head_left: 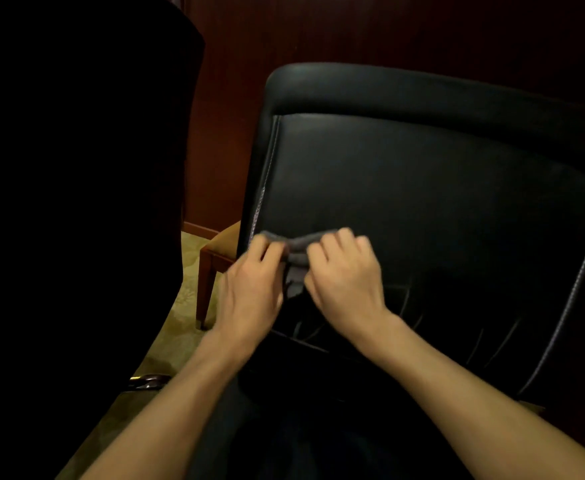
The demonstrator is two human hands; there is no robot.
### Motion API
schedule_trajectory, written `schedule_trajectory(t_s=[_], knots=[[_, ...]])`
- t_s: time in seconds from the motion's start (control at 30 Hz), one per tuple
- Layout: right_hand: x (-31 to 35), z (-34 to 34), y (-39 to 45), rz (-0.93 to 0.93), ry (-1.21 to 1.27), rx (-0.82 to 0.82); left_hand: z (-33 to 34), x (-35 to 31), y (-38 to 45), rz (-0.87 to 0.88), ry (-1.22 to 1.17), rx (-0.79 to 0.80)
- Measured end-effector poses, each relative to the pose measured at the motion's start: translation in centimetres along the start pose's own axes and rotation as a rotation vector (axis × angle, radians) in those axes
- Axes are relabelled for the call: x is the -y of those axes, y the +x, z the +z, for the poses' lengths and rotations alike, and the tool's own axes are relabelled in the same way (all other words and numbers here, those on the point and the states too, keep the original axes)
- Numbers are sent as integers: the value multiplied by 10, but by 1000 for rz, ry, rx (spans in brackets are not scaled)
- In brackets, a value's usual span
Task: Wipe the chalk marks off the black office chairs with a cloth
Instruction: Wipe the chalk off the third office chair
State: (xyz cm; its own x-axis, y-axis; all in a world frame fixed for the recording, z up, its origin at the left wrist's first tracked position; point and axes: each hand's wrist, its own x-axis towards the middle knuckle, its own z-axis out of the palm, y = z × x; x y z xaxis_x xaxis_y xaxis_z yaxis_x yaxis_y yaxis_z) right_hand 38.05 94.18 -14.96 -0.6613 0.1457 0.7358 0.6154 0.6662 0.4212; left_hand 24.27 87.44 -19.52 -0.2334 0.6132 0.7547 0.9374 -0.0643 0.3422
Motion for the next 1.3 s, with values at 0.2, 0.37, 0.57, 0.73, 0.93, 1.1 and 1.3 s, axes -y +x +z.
schedule_trajectory(t_s=[0.2, 0.37, 0.57, 0.73, 0.93, 1.1, 1.3], knots=[[-4, 21, -6, 63, -68, 6, 11, 21, 19, 187, 13, 85], [23, 32, -42, 114, 64, 83, 29, 19, -24, 122, 15, 118], [10, 5, -11, 180, 191, 49, 0, 9, 8, 160, -118, 13], [1, 11, 20, 229, 91, 10, 3, -1, 32, 61, -85, -18], [54, 40, -71, 12, 170, 250, 44, 30, -91, -86, -126, 173], [46, 18, -26, 75, 199, 104, 22, 15, -67, -168, -245, -193], [48, 36, -14, 167, 157, 72, 42, 5, -50, -349, -319, -326]])
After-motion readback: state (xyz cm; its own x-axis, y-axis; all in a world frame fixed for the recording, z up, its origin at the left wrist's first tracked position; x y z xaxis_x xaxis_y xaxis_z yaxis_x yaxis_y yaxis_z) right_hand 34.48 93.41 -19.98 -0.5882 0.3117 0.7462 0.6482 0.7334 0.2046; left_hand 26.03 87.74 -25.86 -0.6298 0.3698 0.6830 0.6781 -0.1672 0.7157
